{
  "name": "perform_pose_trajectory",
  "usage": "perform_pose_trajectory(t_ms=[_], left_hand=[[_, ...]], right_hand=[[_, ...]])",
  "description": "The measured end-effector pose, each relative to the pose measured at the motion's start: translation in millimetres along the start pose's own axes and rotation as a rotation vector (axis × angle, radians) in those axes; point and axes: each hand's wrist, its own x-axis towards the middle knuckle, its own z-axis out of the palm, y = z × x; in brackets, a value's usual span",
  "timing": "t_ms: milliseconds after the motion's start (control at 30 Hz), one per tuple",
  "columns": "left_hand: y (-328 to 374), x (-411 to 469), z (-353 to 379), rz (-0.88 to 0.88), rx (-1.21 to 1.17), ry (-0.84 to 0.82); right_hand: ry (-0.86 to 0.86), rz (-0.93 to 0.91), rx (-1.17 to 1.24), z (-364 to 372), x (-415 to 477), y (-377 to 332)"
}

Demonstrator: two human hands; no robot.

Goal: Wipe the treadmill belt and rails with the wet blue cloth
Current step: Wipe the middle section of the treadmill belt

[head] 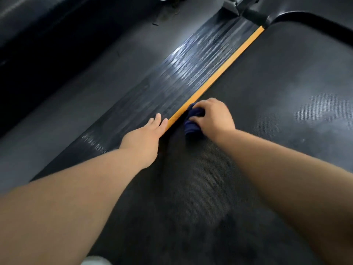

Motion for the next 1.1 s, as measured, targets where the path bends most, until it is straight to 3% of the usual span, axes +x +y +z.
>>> perform_pose_trajectory(t_ms=[100,267,367,433,600,800,900,967,1033,1100], left_hand=[[-1.3,3.2,-0.9,0.006,0.032,-0.040],[-5.5,4.7,-5.1,0.064,0.040,-0.113],[-6.8,6.9,-16.5,0.099,0.031,-0.191],[-2.8,12.8,-28.8,0.126,0.095,-0.201],[33.8,29.8,-11.2,0.462,0.270,-0.109],[25.9,-13.0,51.2,0.356,-0.137,0.060],[18.2,-69.0,84.5,0.478,0.050,0.074],[6.3,-61.4,91.6,0.573,0.158,0.147],[0.1,-18.3,71.9,0.537,0.156,0.314],[3.2,21.4,48.9,0.415,0.112,0.331]], right_hand=[[0.068,0.119,0.044,12.1,-13.0,-9.8],[-0.255,-0.046,0.083,-3.6,-77.5,-16.3],[-0.238,-0.007,-0.224,-23.5,-120.2,19.5],[-0.359,0.134,-0.400,-27.3,-140.9,40.3],[-0.490,0.164,-0.389,-30.6,-138.1,56.1],[-0.506,0.155,-0.371,-28.0,-137.7,61.1],[-0.504,0.160,-0.377,-27.5,-138.6,60.0],[-0.501,0.157,-0.380,-27.3,-138.8,59.4],[-0.487,0.151,-0.381,-26.4,-138.4,60.8],[-0.478,0.141,-0.387,-23.9,-138.5,63.2]])
